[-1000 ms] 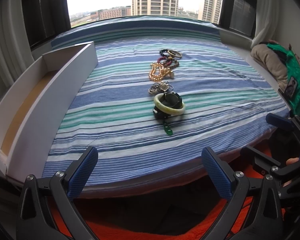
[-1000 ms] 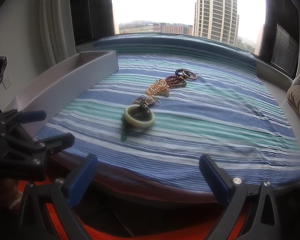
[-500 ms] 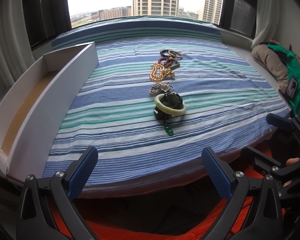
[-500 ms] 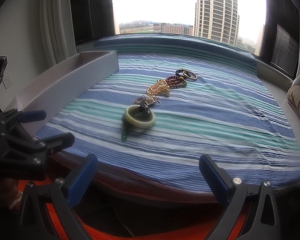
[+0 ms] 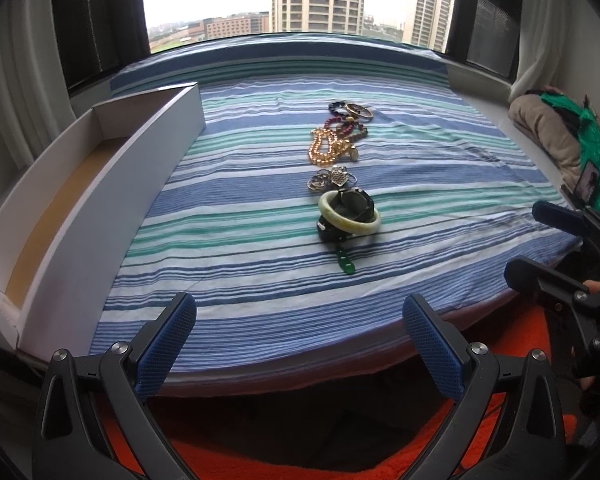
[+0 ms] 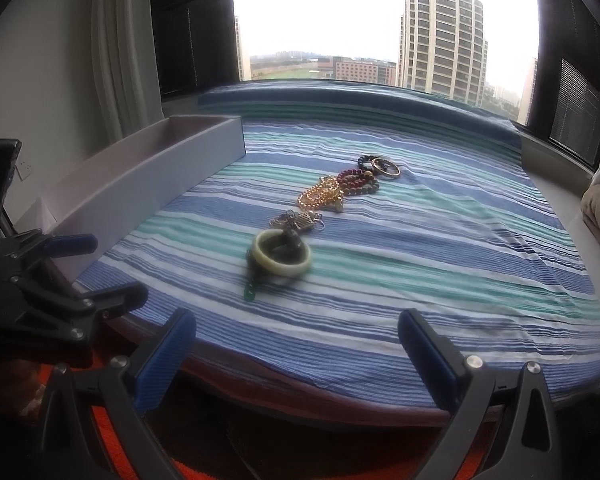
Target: Organize jewelry
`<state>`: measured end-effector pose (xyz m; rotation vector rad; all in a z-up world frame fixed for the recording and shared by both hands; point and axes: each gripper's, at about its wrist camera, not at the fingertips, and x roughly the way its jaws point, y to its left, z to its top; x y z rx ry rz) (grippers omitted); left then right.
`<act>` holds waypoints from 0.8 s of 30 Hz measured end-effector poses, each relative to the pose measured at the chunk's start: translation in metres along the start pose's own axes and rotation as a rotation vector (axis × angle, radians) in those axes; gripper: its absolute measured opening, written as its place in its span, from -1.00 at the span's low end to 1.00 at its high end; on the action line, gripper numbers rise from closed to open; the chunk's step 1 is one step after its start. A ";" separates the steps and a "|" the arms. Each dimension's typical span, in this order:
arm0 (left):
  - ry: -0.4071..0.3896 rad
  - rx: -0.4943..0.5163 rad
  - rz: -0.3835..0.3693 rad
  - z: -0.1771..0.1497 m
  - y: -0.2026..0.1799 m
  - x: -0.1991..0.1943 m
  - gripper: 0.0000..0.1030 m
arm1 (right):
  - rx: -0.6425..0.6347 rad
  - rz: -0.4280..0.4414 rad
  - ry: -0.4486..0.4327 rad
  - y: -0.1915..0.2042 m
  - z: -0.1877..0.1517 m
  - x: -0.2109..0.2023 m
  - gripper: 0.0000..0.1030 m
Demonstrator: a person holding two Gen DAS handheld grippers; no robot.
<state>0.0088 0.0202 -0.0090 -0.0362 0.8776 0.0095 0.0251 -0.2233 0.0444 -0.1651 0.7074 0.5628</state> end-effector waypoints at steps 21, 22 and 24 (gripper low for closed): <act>0.013 -0.101 0.033 -0.013 0.028 -0.004 0.99 | -0.308 0.208 0.359 0.035 0.048 0.199 -0.40; 0.017 -0.103 0.030 -0.013 0.028 -0.003 0.99 | -0.316 0.202 0.371 0.035 0.046 0.202 -0.44; 0.020 -0.098 0.026 -0.013 0.026 -0.002 0.99 | -0.303 0.185 0.359 0.033 0.049 0.203 -0.70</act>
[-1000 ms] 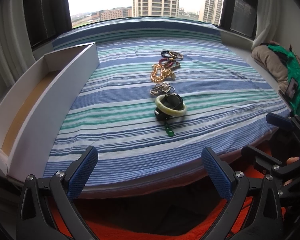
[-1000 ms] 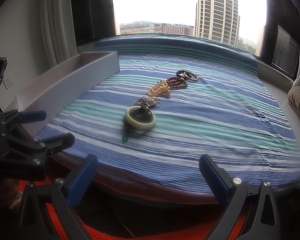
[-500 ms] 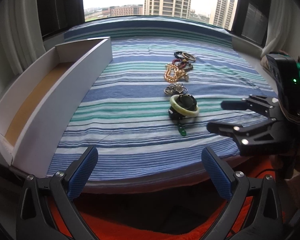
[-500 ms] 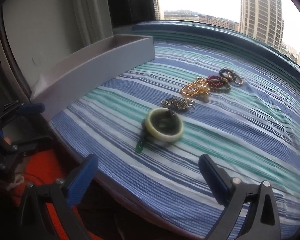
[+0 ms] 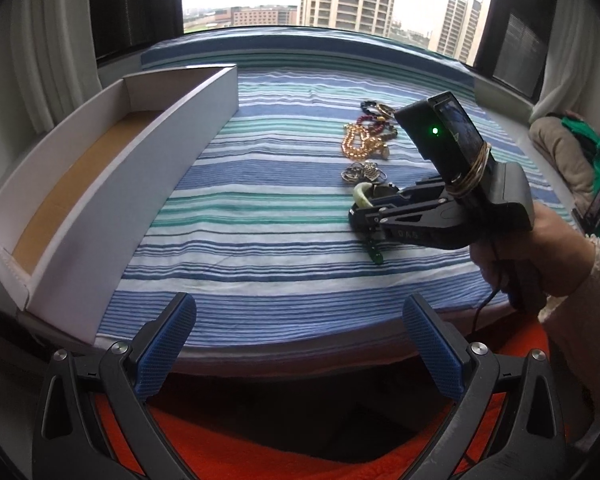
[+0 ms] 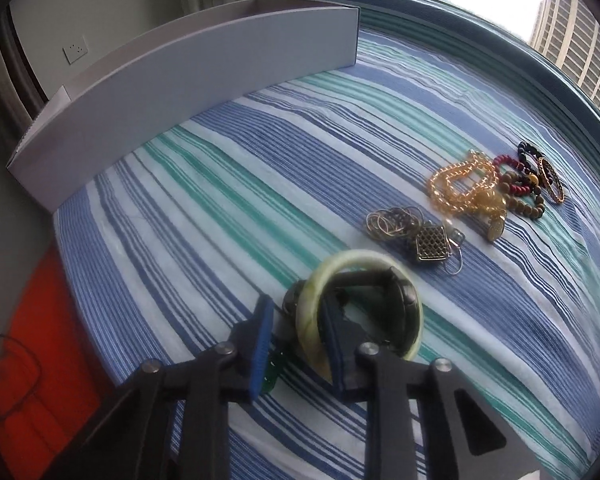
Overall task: Organize jewelry
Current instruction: 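Grasp the pale jade bangle with the right tool and lift it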
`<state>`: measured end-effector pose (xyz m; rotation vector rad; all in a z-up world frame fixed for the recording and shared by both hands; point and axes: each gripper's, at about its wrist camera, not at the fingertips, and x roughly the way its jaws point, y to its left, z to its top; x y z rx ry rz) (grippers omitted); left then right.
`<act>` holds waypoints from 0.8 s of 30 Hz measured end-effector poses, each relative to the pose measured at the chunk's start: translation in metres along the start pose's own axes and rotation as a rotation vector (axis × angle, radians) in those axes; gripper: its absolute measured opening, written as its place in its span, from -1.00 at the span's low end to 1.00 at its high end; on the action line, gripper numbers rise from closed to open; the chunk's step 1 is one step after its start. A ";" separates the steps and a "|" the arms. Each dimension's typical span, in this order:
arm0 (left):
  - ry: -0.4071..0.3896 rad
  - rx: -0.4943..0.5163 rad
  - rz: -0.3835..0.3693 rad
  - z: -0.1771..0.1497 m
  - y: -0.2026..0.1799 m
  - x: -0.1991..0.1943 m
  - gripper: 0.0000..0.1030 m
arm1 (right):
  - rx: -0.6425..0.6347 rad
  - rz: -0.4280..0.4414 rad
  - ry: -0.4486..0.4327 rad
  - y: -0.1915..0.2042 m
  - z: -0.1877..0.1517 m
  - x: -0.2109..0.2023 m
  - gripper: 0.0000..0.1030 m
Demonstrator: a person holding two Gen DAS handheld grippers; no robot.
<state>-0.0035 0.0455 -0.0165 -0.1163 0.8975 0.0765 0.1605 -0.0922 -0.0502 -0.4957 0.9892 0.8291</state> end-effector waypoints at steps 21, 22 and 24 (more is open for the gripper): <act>0.088 0.004 -0.024 0.005 -0.005 0.029 0.99 | 0.153 0.017 -0.304 -0.026 -0.005 -0.096 -0.74; 0.090 0.008 -0.030 0.007 -0.005 0.032 0.99 | 0.168 0.012 -0.316 -0.030 -0.009 -0.103 -0.74; 0.094 0.022 -0.036 0.011 -0.008 0.038 0.99 | 0.199 -0.008 -0.332 -0.037 -0.017 -0.115 -0.74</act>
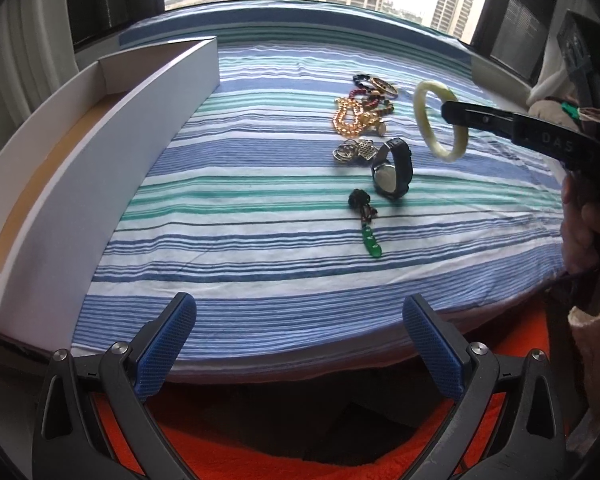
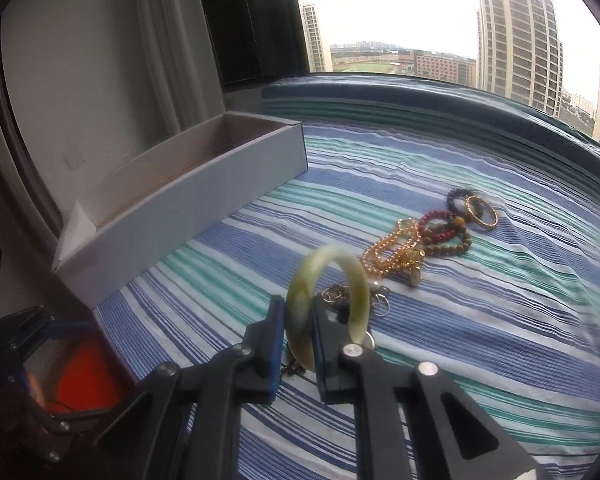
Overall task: Organize jewelry
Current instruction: 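Grasp the pale jade bangle with the right tool and lift it, then grasp the green pendant on its dark cord with the left tool while the right tool holds the bangle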
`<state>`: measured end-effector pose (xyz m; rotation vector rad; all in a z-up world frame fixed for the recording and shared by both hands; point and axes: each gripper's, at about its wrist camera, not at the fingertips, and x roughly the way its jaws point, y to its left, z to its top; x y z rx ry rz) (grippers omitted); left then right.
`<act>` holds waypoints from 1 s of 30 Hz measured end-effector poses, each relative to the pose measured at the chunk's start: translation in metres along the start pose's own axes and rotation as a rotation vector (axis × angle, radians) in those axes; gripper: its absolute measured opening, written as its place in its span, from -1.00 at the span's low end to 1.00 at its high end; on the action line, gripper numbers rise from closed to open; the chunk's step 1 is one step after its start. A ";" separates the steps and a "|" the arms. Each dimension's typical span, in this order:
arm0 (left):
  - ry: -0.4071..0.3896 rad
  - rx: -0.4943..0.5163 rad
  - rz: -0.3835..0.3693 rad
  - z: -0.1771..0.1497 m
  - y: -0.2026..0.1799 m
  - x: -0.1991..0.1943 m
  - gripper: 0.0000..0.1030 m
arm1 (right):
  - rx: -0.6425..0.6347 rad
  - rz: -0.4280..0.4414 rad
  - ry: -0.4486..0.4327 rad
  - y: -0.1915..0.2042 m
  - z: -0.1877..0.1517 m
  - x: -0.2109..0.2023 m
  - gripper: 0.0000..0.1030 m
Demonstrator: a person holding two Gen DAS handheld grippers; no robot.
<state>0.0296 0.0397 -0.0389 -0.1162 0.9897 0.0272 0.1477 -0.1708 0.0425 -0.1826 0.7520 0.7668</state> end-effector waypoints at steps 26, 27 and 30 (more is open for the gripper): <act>0.025 0.102 -0.037 0.070 -0.056 0.126 -0.73 | 0.107 -0.248 0.057 -0.041 -0.105 -0.031 -0.74; 0.019 0.076 -0.057 0.072 -0.049 0.119 -0.73 | 0.102 -0.244 0.055 -0.039 -0.105 -0.032 -0.74; -0.019 0.010 -0.108 0.079 -0.027 0.088 -0.74 | 0.100 -0.216 0.057 -0.033 -0.101 -0.033 -0.74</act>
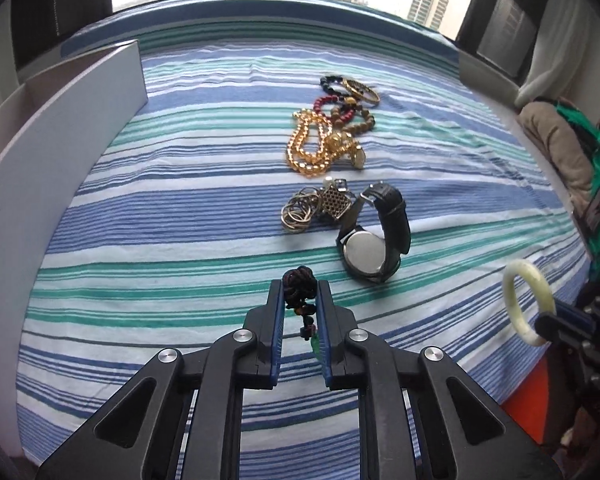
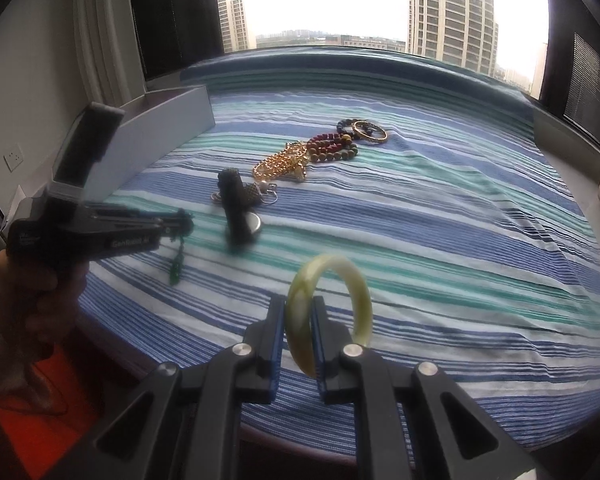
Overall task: Organize jewelry
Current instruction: 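Grasp the green pendant on its dark cord with the left tool while the right tool holds the bangle, then carry the pendant and bangle into the white box and open both tools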
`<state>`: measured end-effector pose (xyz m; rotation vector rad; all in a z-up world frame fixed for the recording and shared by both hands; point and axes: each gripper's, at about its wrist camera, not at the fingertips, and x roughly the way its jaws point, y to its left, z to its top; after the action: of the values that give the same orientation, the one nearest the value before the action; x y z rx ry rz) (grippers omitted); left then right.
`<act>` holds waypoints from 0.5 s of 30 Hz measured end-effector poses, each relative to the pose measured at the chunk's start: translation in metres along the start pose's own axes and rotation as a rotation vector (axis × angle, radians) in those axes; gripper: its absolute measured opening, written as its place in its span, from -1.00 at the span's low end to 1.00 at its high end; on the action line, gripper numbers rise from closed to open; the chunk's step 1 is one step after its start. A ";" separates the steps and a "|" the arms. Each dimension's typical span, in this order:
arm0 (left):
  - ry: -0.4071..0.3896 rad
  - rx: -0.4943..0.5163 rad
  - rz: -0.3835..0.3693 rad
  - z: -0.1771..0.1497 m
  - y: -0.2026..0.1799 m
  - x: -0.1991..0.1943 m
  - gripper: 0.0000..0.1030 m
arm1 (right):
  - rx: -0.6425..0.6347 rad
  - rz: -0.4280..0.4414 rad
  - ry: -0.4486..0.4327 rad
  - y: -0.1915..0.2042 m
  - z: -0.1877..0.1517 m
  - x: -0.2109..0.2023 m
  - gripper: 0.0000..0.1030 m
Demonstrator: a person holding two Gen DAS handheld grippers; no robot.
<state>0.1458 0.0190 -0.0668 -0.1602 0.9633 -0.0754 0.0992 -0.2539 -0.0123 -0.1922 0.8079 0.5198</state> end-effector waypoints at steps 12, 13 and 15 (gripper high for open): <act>-0.249 -0.216 0.239 0.034 0.147 -0.186 -0.74 | -0.327 0.196 -0.087 0.127 0.116 0.010 -0.74; -0.255 -0.235 0.297 0.034 0.164 -0.192 -0.74 | -0.369 0.226 -0.100 0.147 0.131 0.013 -0.74; -0.245 -0.282 0.378 0.033 0.195 -0.195 -0.74 | -0.445 0.277 -0.118 0.190 0.162 0.024 -0.74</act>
<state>0.0605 0.2414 0.0769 -0.2379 0.7421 0.4213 0.1189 -0.0248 0.0866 -0.4583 0.5970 0.9634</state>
